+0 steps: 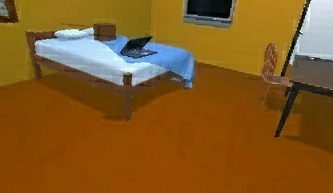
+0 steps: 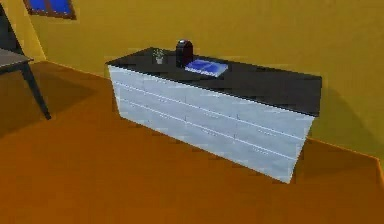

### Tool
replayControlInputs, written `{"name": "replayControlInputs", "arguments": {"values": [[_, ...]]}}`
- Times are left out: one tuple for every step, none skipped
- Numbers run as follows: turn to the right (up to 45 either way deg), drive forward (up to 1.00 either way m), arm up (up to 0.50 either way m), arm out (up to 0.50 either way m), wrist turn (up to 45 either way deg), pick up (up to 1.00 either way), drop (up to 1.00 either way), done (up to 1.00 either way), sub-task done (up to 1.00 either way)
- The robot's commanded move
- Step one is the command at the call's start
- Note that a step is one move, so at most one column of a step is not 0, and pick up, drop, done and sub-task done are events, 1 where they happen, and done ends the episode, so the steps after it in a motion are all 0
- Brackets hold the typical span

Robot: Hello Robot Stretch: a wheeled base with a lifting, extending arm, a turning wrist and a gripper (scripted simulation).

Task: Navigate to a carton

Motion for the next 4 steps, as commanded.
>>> {"name": "replayControlInputs", "arguments": {"values": [[12.0, 0.00, 0.00, 0.00, 0.0, 0.00, 0.00, 0.00, 0.00], [0.0, 1.00, 0.00, 0.00, 0.0, 0.00, 0.00, 0.00, 0.00], [0.0, 1.00, 0.00, 0.00, 0.0, 0.00, 0.00, 0.00, 0.00], [0.0, 1.00, 0.00, 0.00, 0.0, 0.00, 0.00, 0.00, 0.00]]}}
